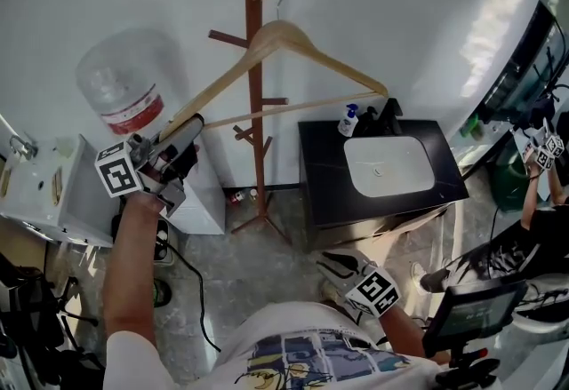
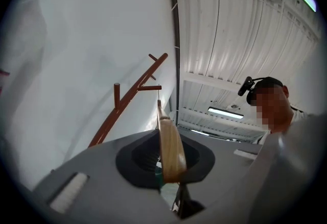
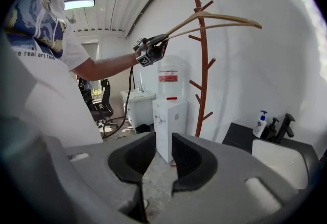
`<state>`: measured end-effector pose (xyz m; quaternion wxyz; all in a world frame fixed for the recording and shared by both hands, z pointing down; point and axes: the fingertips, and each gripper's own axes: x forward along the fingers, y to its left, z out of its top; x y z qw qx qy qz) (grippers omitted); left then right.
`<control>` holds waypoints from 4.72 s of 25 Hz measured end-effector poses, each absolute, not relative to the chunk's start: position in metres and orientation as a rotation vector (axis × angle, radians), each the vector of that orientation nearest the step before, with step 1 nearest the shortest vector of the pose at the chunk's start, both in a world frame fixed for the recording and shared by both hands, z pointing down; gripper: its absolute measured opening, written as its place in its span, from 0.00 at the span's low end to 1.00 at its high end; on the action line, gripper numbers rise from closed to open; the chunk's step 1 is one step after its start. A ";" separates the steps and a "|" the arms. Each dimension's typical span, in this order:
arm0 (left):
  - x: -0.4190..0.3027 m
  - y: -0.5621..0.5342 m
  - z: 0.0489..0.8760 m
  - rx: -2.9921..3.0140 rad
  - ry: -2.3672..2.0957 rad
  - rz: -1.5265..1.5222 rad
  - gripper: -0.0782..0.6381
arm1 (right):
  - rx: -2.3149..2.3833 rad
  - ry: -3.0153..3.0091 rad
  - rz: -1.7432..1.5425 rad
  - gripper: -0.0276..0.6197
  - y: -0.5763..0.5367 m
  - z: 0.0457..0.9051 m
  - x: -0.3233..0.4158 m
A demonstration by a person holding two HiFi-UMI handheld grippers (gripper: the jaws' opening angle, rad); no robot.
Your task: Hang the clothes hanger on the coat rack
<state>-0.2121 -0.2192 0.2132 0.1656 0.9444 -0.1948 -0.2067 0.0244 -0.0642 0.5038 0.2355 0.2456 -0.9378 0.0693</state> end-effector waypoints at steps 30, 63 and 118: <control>-0.267 -0.277 0.259 2.652 -0.884 -0.696 0.16 | 0.722 -2.530 0.200 0.19 -0.077 0.505 0.030; -0.288 -0.273 0.262 2.697 -1.119 -0.531 0.19 | 0.663 -2.564 0.178 0.19 -0.083 0.498 0.009; -0.041 -0.006 0.402 2.777 -0.832 0.131 0.13 | 0.734 -2.742 -0.037 0.05 -0.034 0.401 -0.009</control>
